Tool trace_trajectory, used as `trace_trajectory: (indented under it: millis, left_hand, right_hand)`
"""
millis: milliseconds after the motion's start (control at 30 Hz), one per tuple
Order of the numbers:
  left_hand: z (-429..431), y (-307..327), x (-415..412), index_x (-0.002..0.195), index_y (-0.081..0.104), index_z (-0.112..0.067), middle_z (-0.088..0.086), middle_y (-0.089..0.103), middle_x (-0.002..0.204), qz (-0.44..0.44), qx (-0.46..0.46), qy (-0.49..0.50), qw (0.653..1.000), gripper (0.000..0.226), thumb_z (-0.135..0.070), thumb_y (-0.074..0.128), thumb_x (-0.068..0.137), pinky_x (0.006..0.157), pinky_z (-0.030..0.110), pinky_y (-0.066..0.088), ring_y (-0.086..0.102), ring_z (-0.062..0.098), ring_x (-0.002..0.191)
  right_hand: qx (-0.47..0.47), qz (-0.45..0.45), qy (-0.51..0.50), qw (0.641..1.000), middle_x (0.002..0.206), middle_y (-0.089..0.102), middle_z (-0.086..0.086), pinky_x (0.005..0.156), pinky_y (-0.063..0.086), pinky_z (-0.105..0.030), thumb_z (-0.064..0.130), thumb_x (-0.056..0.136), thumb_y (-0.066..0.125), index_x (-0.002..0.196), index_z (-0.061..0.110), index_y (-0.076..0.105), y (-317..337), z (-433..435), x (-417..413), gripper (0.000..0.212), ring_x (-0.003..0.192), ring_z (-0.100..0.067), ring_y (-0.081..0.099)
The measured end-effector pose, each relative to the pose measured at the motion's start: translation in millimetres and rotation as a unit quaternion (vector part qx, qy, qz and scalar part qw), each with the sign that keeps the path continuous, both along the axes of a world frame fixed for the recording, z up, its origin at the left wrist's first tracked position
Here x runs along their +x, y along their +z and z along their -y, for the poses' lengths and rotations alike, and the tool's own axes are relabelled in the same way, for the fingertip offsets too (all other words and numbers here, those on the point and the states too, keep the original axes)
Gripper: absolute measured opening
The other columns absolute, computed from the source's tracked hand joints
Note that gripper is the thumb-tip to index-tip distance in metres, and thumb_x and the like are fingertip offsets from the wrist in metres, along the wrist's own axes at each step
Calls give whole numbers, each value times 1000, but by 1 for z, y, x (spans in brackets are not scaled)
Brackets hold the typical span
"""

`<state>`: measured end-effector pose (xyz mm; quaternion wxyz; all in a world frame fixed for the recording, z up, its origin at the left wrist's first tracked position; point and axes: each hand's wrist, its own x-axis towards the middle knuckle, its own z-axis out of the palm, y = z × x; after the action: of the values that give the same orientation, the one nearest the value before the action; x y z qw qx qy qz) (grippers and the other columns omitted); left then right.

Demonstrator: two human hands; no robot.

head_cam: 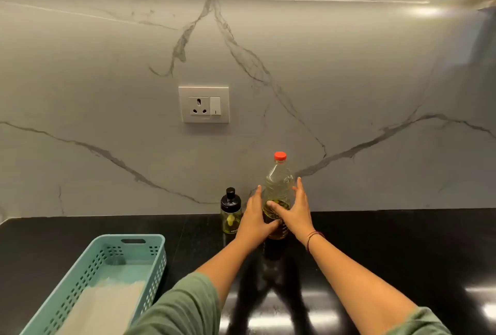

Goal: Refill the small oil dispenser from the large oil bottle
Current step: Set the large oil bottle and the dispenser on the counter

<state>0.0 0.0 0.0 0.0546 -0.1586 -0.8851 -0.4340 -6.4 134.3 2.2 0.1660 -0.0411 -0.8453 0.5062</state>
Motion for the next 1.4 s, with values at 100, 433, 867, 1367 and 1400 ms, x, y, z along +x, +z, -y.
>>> trace_trajectory:
  millis: [100,433,867,1367,1400]
  left_hand:
    - [-8,0,-8,153,12,-16,5,30,153,22,35,0,999,98,-17,75,78,106,18,25,29,17,142]
    - [-12,-1,-24,147,30,-18,8,43,141,33,54,22,998,80,-8,69,78,102,22,36,45,21,131]
    - [-10,-3,22,143,33,-25,3,46,136,27,67,-4,997,74,-14,70,80,102,38,48,51,17,124]
    - [-18,-15,155,149,23,-30,-9,39,134,16,53,-114,992,85,-20,73,81,100,40,50,44,9,128]
    - [-19,-15,164,149,22,-29,-8,39,135,13,51,-120,991,86,-20,73,81,99,39,50,44,8,127]
  right_hand:
    - [-27,2,10,1000,148,38,0,111,36,-46,59,61,79,151,28,14,-8,0,-14,115,137,-18,36]
    - [-60,3,39,997,126,55,-2,99,44,-31,35,70,82,131,23,43,-22,0,-36,73,118,-16,53]
    - [-61,7,77,995,125,57,1,99,47,-34,35,70,82,129,27,42,-21,-11,9,71,115,-14,56]
    - [-62,3,92,994,123,57,4,95,46,-26,25,75,79,119,45,38,-18,-43,163,64,113,-6,56]
    - [-62,3,92,994,123,56,4,96,46,-26,24,75,79,118,46,37,-18,-45,173,64,114,-6,56]
